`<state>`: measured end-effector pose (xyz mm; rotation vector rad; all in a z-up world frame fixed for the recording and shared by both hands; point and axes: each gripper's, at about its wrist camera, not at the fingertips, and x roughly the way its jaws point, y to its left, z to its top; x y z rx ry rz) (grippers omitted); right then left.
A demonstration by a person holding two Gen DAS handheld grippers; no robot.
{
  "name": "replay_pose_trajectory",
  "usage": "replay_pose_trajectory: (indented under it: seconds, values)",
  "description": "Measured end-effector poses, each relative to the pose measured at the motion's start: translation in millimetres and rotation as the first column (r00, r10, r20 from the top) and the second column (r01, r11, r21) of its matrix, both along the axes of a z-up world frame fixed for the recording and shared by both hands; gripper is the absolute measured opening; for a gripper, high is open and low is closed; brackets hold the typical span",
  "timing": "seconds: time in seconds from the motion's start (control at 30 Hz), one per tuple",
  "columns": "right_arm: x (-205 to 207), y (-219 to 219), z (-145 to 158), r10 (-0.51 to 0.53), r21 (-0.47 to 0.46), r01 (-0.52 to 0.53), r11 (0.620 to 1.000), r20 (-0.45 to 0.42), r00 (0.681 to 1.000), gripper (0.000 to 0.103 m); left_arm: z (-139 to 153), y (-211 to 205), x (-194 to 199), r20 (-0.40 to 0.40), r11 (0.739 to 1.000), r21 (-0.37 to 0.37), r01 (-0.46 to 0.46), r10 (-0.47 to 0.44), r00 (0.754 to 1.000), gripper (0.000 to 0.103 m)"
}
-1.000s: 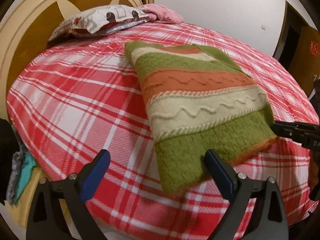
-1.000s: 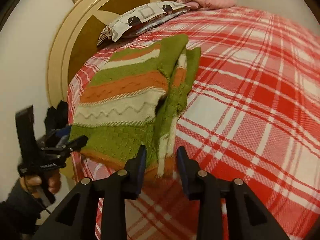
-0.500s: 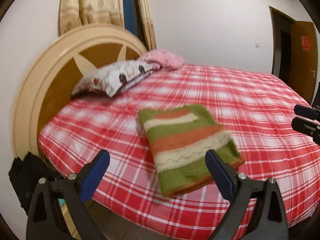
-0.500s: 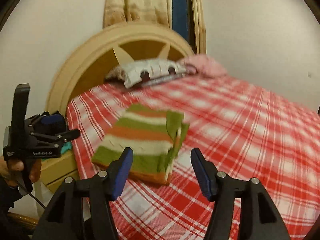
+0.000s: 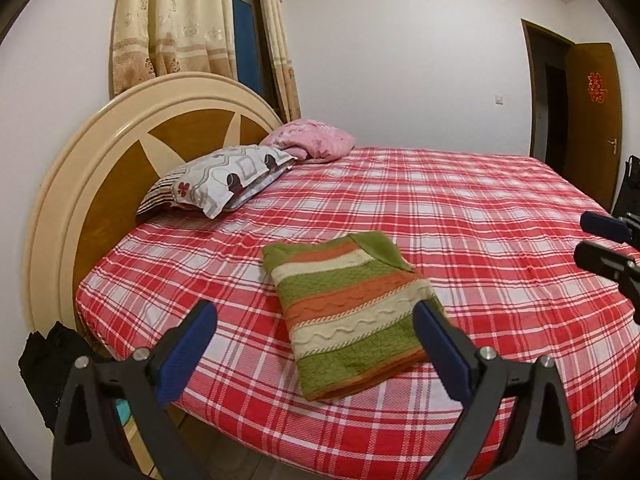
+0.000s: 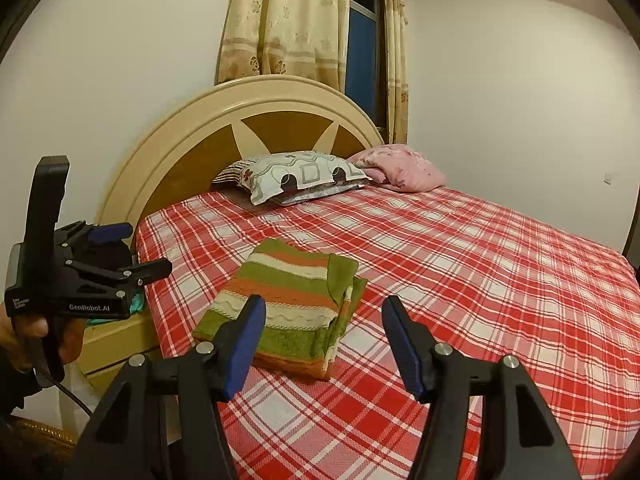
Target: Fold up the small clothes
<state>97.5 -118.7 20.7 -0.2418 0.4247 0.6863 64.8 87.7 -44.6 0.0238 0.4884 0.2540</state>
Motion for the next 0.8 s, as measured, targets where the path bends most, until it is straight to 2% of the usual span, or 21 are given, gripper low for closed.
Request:
replay_pose_trajectory:
  seconds: [0.8]
  values:
    - [-7.2, -0.8, -2.0, 0.004, 0.019, -0.004, 1.0, -0.003, 1.0, 0.062, 0.3, 0.2, -1.3, 0.002, 1.0, -0.008, -0.007, 0.007, 1.0, 0.101]
